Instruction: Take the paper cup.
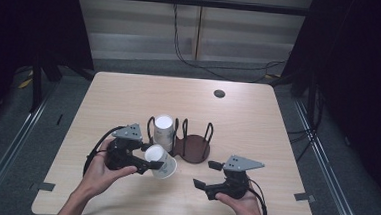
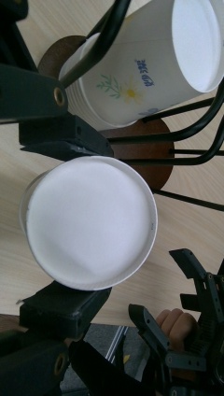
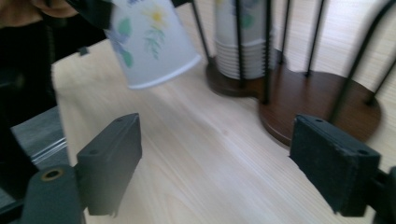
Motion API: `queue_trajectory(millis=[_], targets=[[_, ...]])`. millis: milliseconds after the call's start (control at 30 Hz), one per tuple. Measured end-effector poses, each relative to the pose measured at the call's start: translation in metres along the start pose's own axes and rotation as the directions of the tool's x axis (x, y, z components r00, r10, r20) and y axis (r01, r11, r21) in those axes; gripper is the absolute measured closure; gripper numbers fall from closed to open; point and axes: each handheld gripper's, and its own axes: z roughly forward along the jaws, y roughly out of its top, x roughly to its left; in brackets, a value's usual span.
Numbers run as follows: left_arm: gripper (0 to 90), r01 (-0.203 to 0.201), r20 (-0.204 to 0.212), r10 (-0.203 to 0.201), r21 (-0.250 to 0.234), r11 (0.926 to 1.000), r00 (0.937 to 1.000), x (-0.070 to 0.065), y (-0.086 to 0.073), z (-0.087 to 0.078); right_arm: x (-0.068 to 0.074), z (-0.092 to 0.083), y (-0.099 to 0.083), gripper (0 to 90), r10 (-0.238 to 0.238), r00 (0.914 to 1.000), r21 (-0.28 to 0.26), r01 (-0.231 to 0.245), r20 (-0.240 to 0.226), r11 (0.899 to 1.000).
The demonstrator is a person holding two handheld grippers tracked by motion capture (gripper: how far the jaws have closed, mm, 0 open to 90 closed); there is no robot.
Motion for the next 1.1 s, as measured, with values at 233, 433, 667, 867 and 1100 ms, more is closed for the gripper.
queue_trajectory(millis=[233, 433, 667, 867, 1100], targets=[[36.2, 0.030, 0.039, -0.030, -0.004, 0.9995, 0.9988, -0.002, -0.001, 0.001, 0.014, 0.022, 0.017, 16.6, -0.071, 0.9937, 0.006, 0.071, -0.087, 0.997], [36.2, 0.023, 0.082, -0.023, -0.005, 0.9997, 0.9963, -0.008, 0.006, 0.009, 0.015, 0.036, 0.024, 16.3, -0.088, 0.9894, 0.008, 0.089, -0.116, 0.996], [36.1, -0.016, 0.120, 0.016, -0.003, 0.9999, 0.9927, -0.016, 0.024, 0.017, 0.012, 0.038, 0.025, 19.4, -0.105, 0.9835, -0.013, 0.104, -0.148, 0.994], [36.2, -0.038, 0.130, 0.040, -0.012, 0.9992, 0.9907, -0.023, 0.031, 0.026, 0.013, 0.039, 0.020, 19.0, -0.108, 0.9803, -0.043, 0.102, -0.165, 0.994], [36.2, -0.030, 0.145, 0.032, -0.012, 0.9995, 0.9889, -0.022, 0.029, 0.026, 0.014, 0.040, 0.018, 19.2, -0.135, 0.9771, -0.050, 0.128, -0.164, 0.990]])
